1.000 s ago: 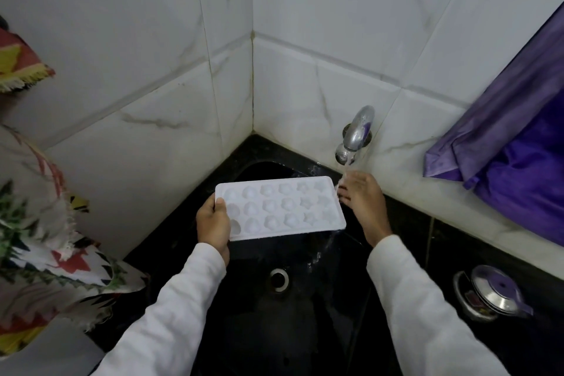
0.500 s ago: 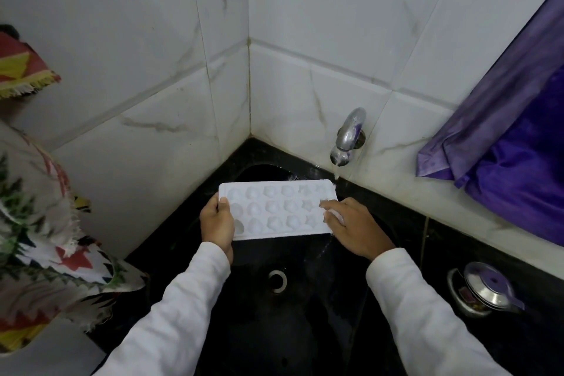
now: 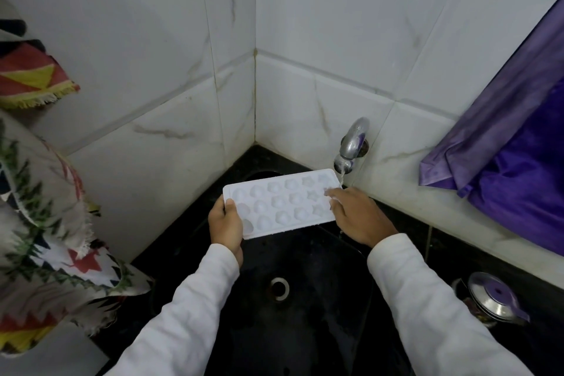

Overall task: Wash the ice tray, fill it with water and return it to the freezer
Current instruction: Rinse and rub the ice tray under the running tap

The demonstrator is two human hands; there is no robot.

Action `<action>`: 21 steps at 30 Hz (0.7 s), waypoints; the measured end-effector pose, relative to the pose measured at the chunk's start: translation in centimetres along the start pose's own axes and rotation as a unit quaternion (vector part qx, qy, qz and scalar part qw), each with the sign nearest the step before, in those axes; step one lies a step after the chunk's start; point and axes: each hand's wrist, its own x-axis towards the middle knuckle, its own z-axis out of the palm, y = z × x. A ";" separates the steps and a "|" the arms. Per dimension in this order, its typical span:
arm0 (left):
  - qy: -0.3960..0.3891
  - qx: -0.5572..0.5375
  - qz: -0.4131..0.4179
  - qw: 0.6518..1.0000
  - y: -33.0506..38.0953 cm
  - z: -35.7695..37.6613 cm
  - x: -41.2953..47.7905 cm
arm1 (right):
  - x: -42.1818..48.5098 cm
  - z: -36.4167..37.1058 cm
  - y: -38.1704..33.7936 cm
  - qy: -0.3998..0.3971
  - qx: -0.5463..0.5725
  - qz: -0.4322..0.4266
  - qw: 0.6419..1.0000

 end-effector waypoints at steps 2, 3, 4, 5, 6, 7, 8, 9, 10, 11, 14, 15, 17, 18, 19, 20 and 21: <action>0.007 -0.006 0.001 1.000 0.0 0.2 0.1 | -0.1 -0.1 -0.2 0.012 0.021 -0.001 1.000; 0.009 -0.007 0.002 1.000 0.0 0.3 0.2 | -0.1 -0.2 -0.3 0.022 0.045 -0.002 0.999; 0.011 -0.007 0.000 1.000 0.1 0.3 0.3 | -0.2 -0.4 -0.5 0.037 0.080 0.003 0.996; 0.011 -0.007 -0.002 1.000 0.1 0.4 0.4 | -0.4 -0.5 -0.7 0.056 0.116 0.012 0.992; 0.013 -0.007 -0.005 1.000 0.1 0.5 0.5 | -0.6 -0.6 -0.8 0.080 0.143 0.018 0.986; 0.014 -0.008 -0.006 1.000 0.2 0.6 0.6 | -0.8 -0.6 -0.9 0.106 0.159 0.015 0.981; 0.014 -0.009 -0.007 1.000 0.3 0.6 0.7 | -1.1 -0.5 -1.0 0.128 0.159 0.007 0.979; 0.014 -0.009 -0.006 1.000 0.3 0.7 0.8 | -1.3 -0.4 -1.0 0.143 0.153 -0.004 0.978; 0.015 -0.009 -0.005 1.000 0.4 0.7 0.9 | -1.6 -0.2 -0.9 0.145 0.143 -0.015 0.979; 0.016 -0.008 -0.006 1.000 0.4 0.7 1.0 | -1.7 0.1 -0.8 0.140 0.131 -0.025 0.981; 0.020 -0.004 -0.003 1.000 0.7 1.0 1.2 | -1.9 0.6 -0.6 0.091 0.096 -0.012 0.991; 0.021 -0.001 0.002 1.000 0.8 1.0 1.3 | -2.0 0.8 -0.4 0.078 0.091 -0.008 0.993; 0.022 0.009 0.012 1.000 1.0 1.0 1.5 | -2.0 1.0 -0.2 0.060 0.087 -0.005 0.994; 0.020 0.013 0.014 1.000 1.0 0.9 1.5 | -1.9 0.9 0.0 0.056 0.087 -0.003 0.995; 0.018 0.014 0.014 1.000 0.9 0.8 1.5 | -1.8 0.9 0.1 0.057 0.089 -0.002 0.994; 0.016 0.015 0.010 1.000 0.9 0.8 1.4 | -1.8 0.8 0.2 0.061 0.090 -0.001 0.994; 0.015 0.016 0.006 1.000 0.8 0.8 1.4 | -1.7 0.8 0.2 0.066 0.089 0.000 0.994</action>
